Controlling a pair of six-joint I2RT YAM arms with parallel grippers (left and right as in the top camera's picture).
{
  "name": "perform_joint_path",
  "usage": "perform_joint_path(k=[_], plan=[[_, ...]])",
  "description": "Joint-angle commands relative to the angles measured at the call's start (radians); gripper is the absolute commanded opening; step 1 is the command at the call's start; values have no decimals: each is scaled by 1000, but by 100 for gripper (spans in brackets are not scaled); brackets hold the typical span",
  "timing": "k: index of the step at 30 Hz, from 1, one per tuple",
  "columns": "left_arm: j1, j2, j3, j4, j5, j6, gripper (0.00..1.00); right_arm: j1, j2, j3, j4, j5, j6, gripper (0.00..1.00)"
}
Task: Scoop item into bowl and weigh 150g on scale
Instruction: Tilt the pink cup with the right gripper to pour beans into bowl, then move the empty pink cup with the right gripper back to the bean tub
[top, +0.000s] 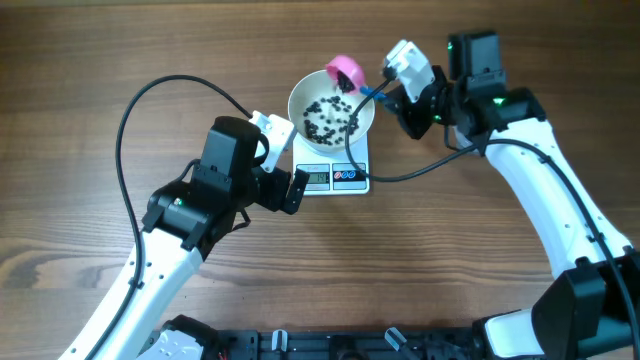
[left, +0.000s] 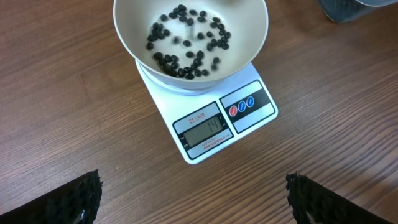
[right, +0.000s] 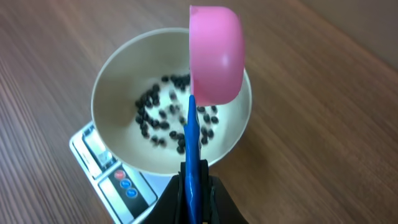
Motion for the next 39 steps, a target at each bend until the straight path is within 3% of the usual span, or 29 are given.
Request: perform_joint_path(k=[1, 21, 30, 39], plan=[[5, 5, 18, 3, 1, 20, 100, 35, -18, -2, -2, 122, -68, 4], [5, 5, 18, 3, 1, 20, 100, 117, -66, 0, 80, 145, -72, 4], [5, 5, 18, 3, 1, 20, 100, 117, -66, 0, 1, 193, -85, 4], [5, 5, 18, 3, 1, 19, 100, 107, -100, 0, 186, 184, 272, 4]])
